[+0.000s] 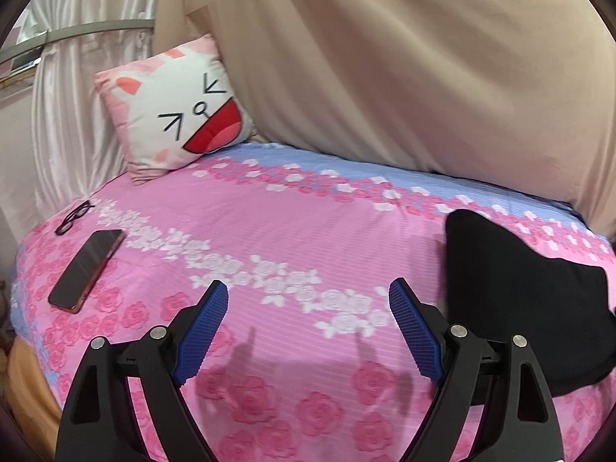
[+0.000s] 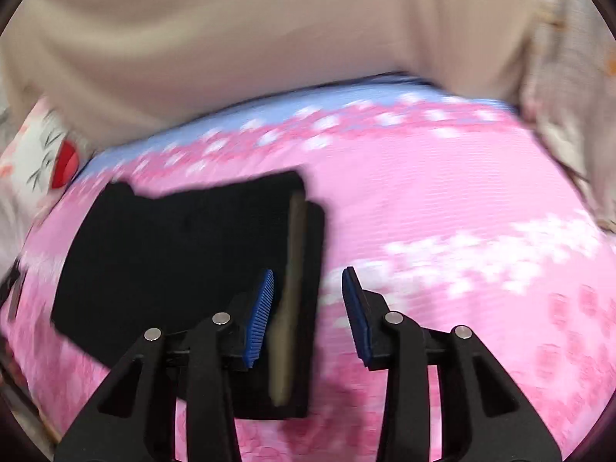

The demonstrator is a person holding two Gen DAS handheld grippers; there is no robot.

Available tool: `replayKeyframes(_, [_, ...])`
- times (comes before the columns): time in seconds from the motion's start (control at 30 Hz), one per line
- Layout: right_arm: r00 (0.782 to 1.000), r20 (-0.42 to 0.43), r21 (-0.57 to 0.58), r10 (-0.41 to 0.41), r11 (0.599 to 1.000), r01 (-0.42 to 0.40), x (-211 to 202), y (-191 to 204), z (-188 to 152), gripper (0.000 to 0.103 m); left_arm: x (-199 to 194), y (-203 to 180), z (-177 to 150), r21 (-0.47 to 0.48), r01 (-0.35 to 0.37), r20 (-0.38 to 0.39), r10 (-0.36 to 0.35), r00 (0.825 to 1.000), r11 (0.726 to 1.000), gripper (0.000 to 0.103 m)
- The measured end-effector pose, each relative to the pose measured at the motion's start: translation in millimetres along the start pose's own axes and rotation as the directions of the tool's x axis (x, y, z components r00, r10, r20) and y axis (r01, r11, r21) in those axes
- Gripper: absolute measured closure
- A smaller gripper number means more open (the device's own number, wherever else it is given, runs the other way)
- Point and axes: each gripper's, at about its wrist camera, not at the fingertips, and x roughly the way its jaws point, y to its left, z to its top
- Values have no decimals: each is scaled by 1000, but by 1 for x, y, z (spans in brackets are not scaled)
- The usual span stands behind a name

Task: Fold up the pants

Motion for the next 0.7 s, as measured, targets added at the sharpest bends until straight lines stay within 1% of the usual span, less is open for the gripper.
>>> replayKeyframes(0.03, [999,21,12,37,999,-37,-8,3,5,66,3,3,0,-5,-12,-5,12,1000,1000,20])
replayKeyframes(0.07, [993,41,-12,113,994,-112,-17,20,12,66,6,6,0,-8,-20,-11,20,1000,1000,20])
replayKeyframes(0.1, [985,46,-58,165,985,-163,-20,39,17,66,9,8,0,-12,-25,-15,25,1000,1000,20])
replayKeyframes(0.13, [974,32,-117,222,969,-217,-20,66,21,66,12,9,1,-19,-29,-21,29,999,999,20])
replayKeyframes(0.17, [959,-3,-172,283,945,-279,-14,95,24,64,14,10,1,-25,-29,-28,29,999,999,20])
replayKeyframes(0.2, [941,-47,-212,334,918,-336,-3,120,25,64,15,11,3,-31,-24,-35,23,999,999,20])
replayKeyframes(0.23, [926,-85,-244,368,893,-378,9,144,26,65,15,11,3,-32,-20,-36,19,999,999,20])
replayKeyframes(0.27, [919,-119,-295,377,870,-395,29,175,27,65,14,11,4,-29,-18,-34,17,999,999,20])
replayKeyframes(0.33, [923,-136,-342,360,857,-385,58,210,32,64,8,12,5,-6,-30,-15,30,999,1000,20])
replayKeyframes(0.4, [919,-178,-352,350,850,-392,91,231,38,64,4,13,6,16,-55,5,55,998,998,20])
replayKeyframes(0.47, [923,-247,-369,295,853,-371,134,246,37,63,2,17,6,21,-72,15,72,997,997,19])
replayKeyframes(0.5, [920,-243,-352,308,855,-380,139,247,40,63,4,19,6,19,-74,9,74,997,997,19])
replayKeyframes(0.53, [916,-245,-340,317,857,-387,134,248,46,62,6,21,6,19,-75,3,75,997,997,19])
replayKeyframes(0.57, [913,-230,-336,338,853,-400,125,250,50,63,9,22,6,18,-76,-4,76,997,997,19])
replayKeyframes(0.63, [909,-170,-328,381,848,-417,102,242,57,63,14,25,7,14,-76,-14,76,997,997,19])
replayKeyframes(0.67, [909,-155,-319,386,851,-416,96,237,60,62,16,26,7,9,-70,-17,70,997,998,19])
replayKeyframes(0.7, [908,-163,-315,386,852,-419,98,234,59,62,18,25,8,3,-63,-18,63,998,998,19])
